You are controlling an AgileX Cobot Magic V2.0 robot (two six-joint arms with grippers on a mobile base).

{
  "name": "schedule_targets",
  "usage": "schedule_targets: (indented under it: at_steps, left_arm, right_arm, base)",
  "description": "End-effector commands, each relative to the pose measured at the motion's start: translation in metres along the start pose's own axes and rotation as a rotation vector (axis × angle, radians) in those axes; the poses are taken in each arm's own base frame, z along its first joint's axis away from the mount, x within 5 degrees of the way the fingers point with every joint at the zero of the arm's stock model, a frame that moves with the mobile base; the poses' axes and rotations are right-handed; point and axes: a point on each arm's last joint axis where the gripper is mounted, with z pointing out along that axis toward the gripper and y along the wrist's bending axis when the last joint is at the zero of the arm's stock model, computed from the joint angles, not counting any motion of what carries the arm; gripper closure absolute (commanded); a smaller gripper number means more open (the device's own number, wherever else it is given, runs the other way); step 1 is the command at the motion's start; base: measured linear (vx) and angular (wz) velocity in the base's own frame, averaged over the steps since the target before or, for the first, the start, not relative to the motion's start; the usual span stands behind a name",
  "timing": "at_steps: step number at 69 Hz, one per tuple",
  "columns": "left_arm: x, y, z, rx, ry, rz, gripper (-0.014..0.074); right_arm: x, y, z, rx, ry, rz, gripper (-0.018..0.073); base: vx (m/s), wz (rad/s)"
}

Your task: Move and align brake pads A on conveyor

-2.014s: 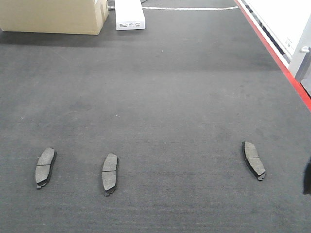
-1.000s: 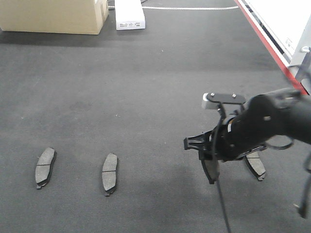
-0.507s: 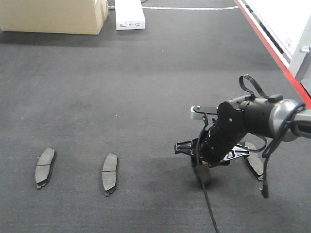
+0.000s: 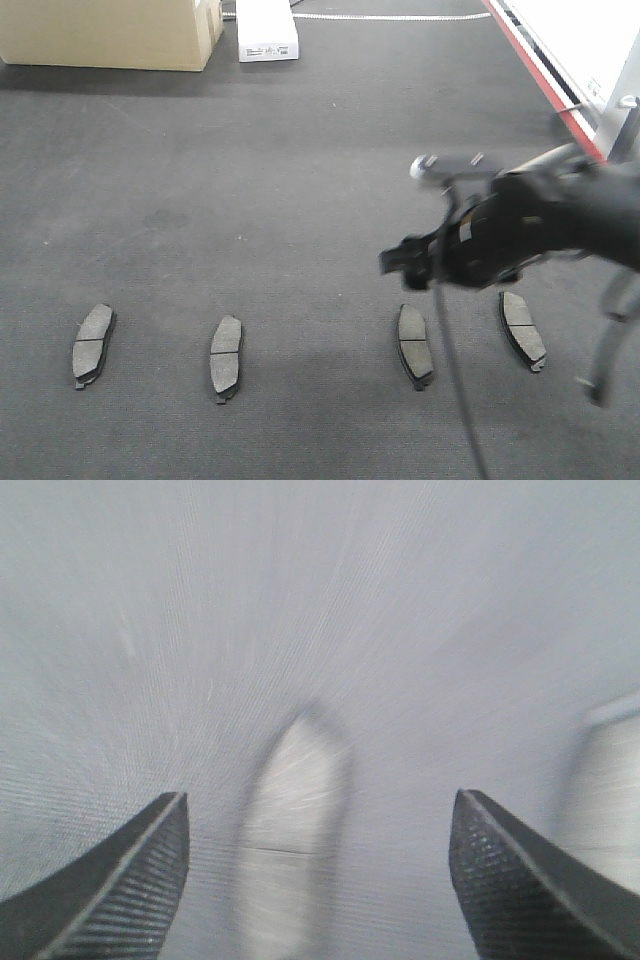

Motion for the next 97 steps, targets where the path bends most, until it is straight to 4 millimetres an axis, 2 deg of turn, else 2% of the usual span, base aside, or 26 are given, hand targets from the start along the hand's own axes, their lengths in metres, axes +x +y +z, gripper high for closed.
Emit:
schedule_targets:
  at_steps: [1, 11, 19, 33, 40, 58, 67, 75, 79, 85, 90, 92, 95, 97]
  left_arm:
    - [-0.011, -0.002, -0.005, 0.027, -0.097, 0.0, 0.0206]
    - [-0.012, -0.002, -0.005, 0.027, -0.099, 0.0, 0.0206]
    - [-0.012, -0.002, -0.005, 0.028, -0.102, 0.0, 0.0206]
    - [-0.016, -0.003, -0.005, 0.041, -0.148, 0.0, 0.0206]
    - [-0.018, -0.004, -0.006, 0.046, -0.171, 0.001, 0.0206]
    - [-0.018, -0.003, -0.006, 0.042, -0.175, 0.007, 0.0206]
    - [-0.018, -0.003, -0.006, 0.042, -0.173, 0.007, 0.0206]
    - [-0.017, -0.003, -0.006, 0.039, -0.162, 0.007, 0.0206]
    - [-0.017, -0.003, -0.006, 0.037, -0.156, 0.007, 0.0216]
    - [-0.016, -0.003, -0.005, 0.035, -0.147, 0.006, 0.0264]
    - [-0.015, -0.003, -0.005, 0.034, -0.14, 0.006, 0.0371]
    - [-0.015, -0.003, -0.005, 0.034, -0.14, 0.006, 0.0447]
    - [-0.015, -0.003, -0.005, 0.034, -0.141, 0.006, 0.0514]
    - [-0.015, -0.003, -0.005, 0.034, -0.141, 0.008, 0.0594]
  right_arm:
    - [-0.006, -0.008, -0.048, 0.012, -0.192, -0.061, 0.0034]
    - [0.017, -0.018, -0.088, -0.005, -0.32, -0.078, 0.0034]
    - [0.044, -0.027, -0.123, -0.04, -0.458, -0.081, 0.0034]
    - [0.098, -0.044, -0.161, -0.061, -0.649, -0.123, 0.0034]
    - [0.126, -0.051, -0.171, -0.066, -0.721, -0.138, 0.0034]
    - [0.195, -0.068, -0.18, -0.099, -0.931, -0.126, 0.0034]
    - [0.218, -0.073, -0.186, -0.134, -1.062, -0.105, 0.0034]
    - [0.228, -0.075, -0.182, -0.136, -1.095, -0.107, 0.0057]
    - [0.229, -0.075, -0.182, -0.13, -1.104, -0.123, 0.0095]
    - [0.229, -0.075, -0.182, -0.134, -1.101, -0.124, 0.0209]
    - [0.229, -0.074, -0.182, -0.145, -1.099, -0.116, 0.0369]
    - [0.229, -0.074, -0.182, -0.146, -1.099, -0.115, 0.0446]
    - [0.229, -0.074, -0.182, -0.146, -1.099, -0.115, 0.054]
    - [0.229, -0.074, -0.182, -0.148, -1.099, -0.112, 0.0576]
  base:
    - [0.0, 0.0]
    - [0.0, 0.0]
    - [0.0, 0.0]
    - [0.0, 0.0]
    - [0.0, 0.0]
    - [0.0, 0.0]
    - [0.0, 0.0]
    - [0.0, 0.0]
    - [0.0, 0.0]
    - [0.0, 0.0]
    - [0.0, 0.0]
    - [0.0, 0.0]
    - [0.0, 0.0]
    - [0.0, 0.0]
